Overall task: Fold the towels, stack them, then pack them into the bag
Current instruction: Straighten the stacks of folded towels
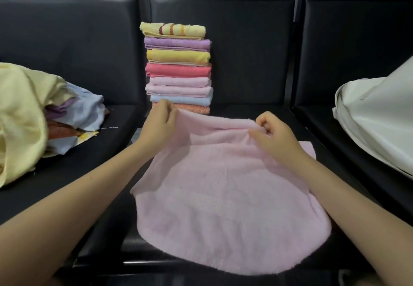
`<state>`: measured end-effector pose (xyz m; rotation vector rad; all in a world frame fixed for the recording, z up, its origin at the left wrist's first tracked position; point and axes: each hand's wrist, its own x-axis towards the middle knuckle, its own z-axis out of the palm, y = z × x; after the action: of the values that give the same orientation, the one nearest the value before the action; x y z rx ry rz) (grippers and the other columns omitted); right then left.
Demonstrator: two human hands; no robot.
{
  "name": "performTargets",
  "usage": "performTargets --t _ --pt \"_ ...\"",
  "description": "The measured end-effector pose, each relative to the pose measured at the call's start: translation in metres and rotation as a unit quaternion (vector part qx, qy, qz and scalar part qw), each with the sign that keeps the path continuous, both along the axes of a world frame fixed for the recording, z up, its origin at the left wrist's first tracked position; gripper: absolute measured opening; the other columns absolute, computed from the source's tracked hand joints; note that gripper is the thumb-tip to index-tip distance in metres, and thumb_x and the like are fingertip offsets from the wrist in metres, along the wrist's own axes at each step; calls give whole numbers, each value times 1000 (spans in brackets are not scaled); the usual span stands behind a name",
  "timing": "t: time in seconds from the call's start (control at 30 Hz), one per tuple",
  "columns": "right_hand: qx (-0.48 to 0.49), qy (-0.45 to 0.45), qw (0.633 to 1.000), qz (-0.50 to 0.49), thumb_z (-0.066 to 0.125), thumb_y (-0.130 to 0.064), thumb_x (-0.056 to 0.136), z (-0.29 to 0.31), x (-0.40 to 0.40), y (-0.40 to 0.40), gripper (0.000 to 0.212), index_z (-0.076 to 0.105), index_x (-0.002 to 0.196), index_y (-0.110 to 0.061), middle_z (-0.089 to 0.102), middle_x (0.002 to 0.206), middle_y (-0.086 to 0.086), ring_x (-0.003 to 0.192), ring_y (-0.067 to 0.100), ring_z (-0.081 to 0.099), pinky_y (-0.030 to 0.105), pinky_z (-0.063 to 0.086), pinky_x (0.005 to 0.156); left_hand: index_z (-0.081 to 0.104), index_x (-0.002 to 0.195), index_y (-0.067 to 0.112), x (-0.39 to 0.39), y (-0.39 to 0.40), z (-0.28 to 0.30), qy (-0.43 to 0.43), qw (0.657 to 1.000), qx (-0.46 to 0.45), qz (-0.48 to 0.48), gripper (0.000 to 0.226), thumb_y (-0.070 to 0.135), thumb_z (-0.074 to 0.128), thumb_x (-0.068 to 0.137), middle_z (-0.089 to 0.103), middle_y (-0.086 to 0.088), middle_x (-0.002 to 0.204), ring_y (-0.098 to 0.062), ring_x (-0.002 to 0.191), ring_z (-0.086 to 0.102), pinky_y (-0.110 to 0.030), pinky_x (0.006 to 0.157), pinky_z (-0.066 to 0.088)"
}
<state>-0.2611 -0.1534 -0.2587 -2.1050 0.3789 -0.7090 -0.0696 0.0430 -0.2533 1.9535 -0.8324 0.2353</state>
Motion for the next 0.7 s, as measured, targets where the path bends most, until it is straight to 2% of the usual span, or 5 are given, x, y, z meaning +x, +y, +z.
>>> performTargets --t 0.1,0.3,0.47,0.53,0.7 --pt "-42 85 994 54 65 -19 88 7 -13 15 16 52 79 -17 44 50 -12 48 5 37 16 33 50 44 80 13 -18 14 8 20 998 2 -53 17 9 40 96 47 2 72 -15 67 41 -36 61 37" --pt "-30 214 976 17 51 -43 97 11 -12 21 60 25 48 -21 24 47 -5 44 11 24 27 22 50 54 66 19 -23 20 -9 -30 935 352 -41 34 35 49 96 60 0 72 -18 72 55 -28 58 37" --pt "-144 194 964 -114 58 -32 92 -3 1 -8 16 68 93 -20 59 106 0 109 19 49 31 44 80 58 111 19 -6 13 -18 34 960 266 77 32 42 63 88 65 0 101 -18 94 59 -30 74 44" --pt "-155 289 933 -149 63 -41 87 -5 4 -18 43 58 124 -18 52 126 5 123 24 42 36 44 92 55 126 17 1 11 -23 40 949 295 100 49 45 64 87 60 -6 117 -22 106 55 -33 84 45" --pt "-125 316 924 -174 63 -24 88 -3 26 -35 9 66 91 -16 68 96 4 86 22 63 35 51 71 66 98 16 12 -1 -25 27 938 334 84 19 31 56 93 62 4 83 -16 82 56 -28 67 39"
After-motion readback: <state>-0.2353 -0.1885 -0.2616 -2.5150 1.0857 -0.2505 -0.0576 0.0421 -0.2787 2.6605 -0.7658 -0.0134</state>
